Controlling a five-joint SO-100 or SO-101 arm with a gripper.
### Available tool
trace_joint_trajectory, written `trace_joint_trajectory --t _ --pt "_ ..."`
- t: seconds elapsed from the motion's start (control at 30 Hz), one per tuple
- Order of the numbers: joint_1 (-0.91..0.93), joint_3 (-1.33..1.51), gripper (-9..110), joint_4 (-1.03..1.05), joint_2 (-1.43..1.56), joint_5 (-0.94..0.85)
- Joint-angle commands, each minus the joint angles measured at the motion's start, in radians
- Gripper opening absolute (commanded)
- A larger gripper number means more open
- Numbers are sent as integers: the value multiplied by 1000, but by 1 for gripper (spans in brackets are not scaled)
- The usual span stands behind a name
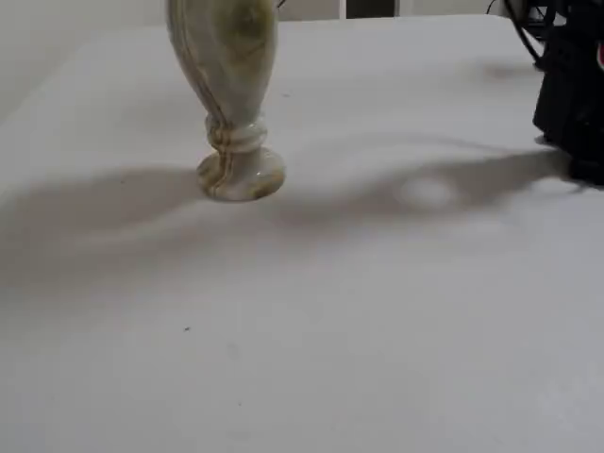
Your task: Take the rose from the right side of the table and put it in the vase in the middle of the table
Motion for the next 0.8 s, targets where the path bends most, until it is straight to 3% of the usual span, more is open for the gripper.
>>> trace_joint_trajectory --t 0.0,0.5,0.77 --pt "26 -28 0 -49 -43 40" --pt "206 -28 0 -12 -199 109" --pt "265 -28 40 54 -189 -18"
